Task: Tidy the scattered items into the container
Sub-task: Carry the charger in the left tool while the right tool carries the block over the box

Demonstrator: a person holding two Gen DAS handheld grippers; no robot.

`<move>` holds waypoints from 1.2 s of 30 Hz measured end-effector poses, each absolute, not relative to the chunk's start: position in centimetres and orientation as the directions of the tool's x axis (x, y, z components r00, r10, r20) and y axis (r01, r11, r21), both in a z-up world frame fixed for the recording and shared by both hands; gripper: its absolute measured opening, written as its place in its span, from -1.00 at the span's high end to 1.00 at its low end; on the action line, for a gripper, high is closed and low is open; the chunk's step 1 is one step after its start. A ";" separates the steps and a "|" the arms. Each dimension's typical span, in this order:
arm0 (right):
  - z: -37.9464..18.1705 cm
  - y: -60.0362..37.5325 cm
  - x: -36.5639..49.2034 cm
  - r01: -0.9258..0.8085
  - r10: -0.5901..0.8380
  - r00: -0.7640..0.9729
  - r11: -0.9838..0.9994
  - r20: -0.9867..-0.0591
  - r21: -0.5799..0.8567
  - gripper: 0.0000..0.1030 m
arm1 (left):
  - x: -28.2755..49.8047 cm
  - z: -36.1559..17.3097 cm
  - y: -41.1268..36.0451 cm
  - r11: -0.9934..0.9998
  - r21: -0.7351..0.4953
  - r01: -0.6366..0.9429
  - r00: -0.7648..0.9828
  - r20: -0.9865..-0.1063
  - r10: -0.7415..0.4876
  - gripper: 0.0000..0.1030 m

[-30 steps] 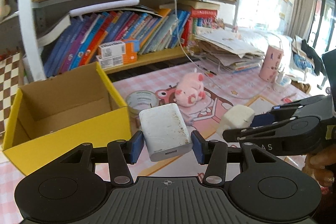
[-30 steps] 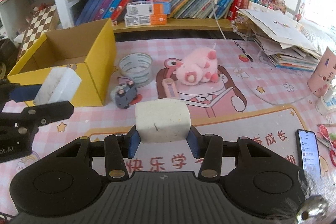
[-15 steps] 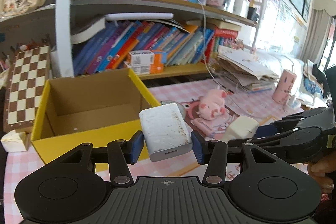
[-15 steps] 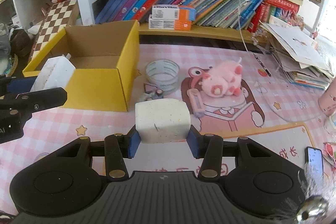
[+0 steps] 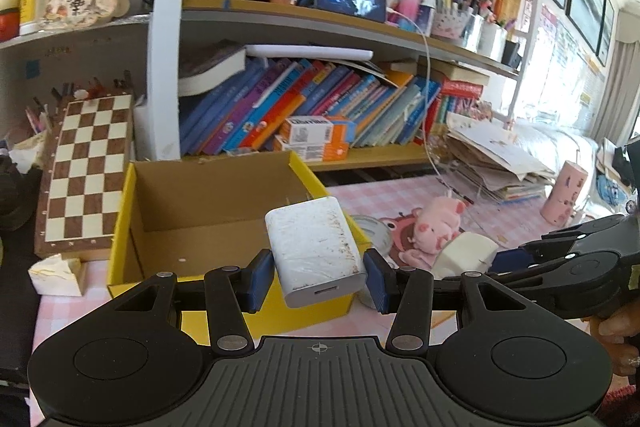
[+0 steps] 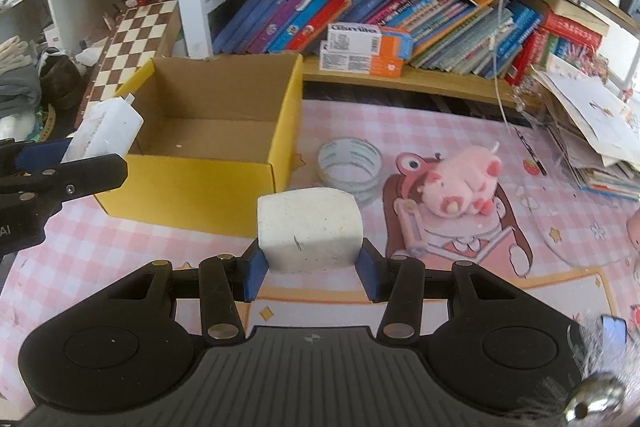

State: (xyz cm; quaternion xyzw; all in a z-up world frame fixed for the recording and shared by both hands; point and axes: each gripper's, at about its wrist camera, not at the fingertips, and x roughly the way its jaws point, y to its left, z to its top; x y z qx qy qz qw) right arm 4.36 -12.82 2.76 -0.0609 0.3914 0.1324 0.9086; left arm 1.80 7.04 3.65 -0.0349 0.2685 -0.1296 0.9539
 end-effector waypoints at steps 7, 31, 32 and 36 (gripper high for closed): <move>3.8 -11.3 5.9 -0.341 0.235 0.672 0.940 -0.702 -0.012 0.14 | 2.7 4.2 8.6 0.974 -0.130 0.186 0.841 -0.492 -0.227 0.08; 3.6 -7.3 11.7 -0.458 0.336 0.636 0.889 -0.695 0.010 0.14 | 8.1 3.2 11.0 0.989 -0.106 0.107 0.832 -0.536 -0.148 0.08; 3.6 -7.1 12.0 -0.462 0.339 0.633 0.887 -0.696 0.012 0.14 | 8.3 3.1 11.0 0.989 -0.105 0.105 0.830 -0.539 -0.145 0.08; 3.3 -6.6 12.9 -0.479 0.353 0.623 0.878 -0.698 0.017 0.14 | 9.3 2.8 11.3 0.990 -0.099 0.098 0.823 -0.552 -0.137 0.08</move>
